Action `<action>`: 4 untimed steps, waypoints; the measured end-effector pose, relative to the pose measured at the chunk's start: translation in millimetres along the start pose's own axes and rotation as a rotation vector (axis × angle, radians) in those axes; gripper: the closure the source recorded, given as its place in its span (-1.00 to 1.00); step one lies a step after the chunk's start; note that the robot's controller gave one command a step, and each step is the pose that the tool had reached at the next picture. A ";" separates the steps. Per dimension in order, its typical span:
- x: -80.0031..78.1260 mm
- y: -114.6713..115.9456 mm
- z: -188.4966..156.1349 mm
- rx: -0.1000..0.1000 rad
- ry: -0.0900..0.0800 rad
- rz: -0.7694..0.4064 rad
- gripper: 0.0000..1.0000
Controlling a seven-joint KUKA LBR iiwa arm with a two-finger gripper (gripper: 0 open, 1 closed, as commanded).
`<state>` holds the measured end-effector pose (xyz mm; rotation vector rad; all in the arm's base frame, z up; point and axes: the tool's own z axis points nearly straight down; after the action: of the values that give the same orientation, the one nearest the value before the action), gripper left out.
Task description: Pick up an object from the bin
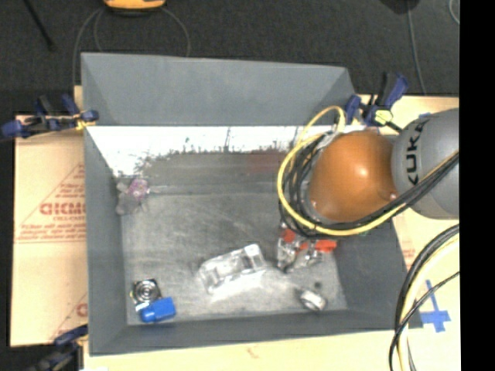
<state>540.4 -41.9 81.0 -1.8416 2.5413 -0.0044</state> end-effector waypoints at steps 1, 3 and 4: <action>-0.7 1.2 1.8 -0.002 -0.002 0.001 -1.00; -91.1 59.2 -32.4 0.015 -0.014 0.097 -1.00; -109.6 89.4 -100.5 0.002 -0.003 -0.022 -1.00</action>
Offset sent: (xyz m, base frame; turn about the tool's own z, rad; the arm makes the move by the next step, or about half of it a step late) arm 0.0000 0.0000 0.0000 0.0000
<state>489.1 90.1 181.3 -1.8671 2.5183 -0.0042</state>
